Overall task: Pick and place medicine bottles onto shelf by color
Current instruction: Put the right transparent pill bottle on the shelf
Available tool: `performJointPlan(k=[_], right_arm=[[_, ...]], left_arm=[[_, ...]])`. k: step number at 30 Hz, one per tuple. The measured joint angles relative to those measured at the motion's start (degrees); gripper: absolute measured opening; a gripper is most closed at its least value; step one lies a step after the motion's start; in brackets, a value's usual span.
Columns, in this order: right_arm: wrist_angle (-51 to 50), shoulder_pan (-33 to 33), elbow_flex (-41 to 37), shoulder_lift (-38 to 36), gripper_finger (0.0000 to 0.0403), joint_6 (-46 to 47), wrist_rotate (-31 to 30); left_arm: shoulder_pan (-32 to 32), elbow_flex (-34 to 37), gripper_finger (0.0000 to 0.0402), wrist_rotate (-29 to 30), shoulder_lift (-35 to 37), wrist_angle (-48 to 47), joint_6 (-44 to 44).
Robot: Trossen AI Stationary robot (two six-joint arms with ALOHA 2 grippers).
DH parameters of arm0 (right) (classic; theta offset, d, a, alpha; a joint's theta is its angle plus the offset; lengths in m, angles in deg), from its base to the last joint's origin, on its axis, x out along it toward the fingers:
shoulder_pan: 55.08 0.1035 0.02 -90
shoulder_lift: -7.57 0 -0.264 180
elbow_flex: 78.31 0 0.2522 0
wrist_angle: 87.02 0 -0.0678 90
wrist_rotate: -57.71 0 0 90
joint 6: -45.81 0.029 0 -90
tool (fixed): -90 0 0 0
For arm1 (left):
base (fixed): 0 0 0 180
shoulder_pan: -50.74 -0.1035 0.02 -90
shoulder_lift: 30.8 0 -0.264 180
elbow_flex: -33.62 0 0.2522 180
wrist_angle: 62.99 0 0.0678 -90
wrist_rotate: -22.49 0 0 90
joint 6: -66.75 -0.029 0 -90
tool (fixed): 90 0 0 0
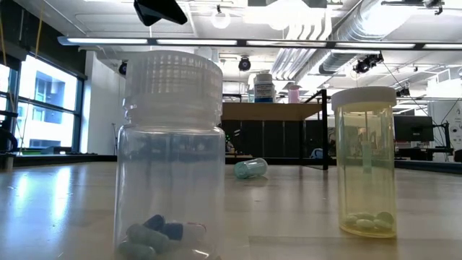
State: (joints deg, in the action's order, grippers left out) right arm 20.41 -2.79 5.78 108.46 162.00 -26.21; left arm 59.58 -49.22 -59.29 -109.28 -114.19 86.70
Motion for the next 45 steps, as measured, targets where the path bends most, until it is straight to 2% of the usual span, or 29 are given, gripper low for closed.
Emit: performJointPlan(k=[7, 16, 19, 25, 35, 45], right_arm=[[0.48, 0.0, 0.0, 1.08, 0.0214, 1.02, 0.26], [1.01, -0.17, 0.0, 1.05, 0.0129, 1.66, 1.34], [1.92, -0.34, 0.11, 1.01, 0.0112, 1.89, 1.55], [3.96, -2.64, 0.2, -0.12, 0.0114, -0.96, 4.01], [7.54, -10.23, 0.22, -4.76, 0.0115, -10.46, 0.16], [12.71, -19.99, 0.22, -8.02, 0.0115, -24.11, -0.08]], left_arm=[[0.0, 0.0, 0.0232, 0.01, 0.0, -0.01, 0.0], [0.0, 0.0, 0.0232, -0.05, 0.0, -0.03, -0.15], [-0.11, 0.0, 0.0232, -0.25, 0.0, -0.03, -0.16], [-1.64, 0.0, 0.0232, -0.49, 0.6, -0.54, -0.6], [-6.26, 0.0, 0.0232, -0.71, 5.74, -2.66, -2.45], [-10.94, 0.0, 0.0232, -0.64, 10.71, -3.94, -5.93]])
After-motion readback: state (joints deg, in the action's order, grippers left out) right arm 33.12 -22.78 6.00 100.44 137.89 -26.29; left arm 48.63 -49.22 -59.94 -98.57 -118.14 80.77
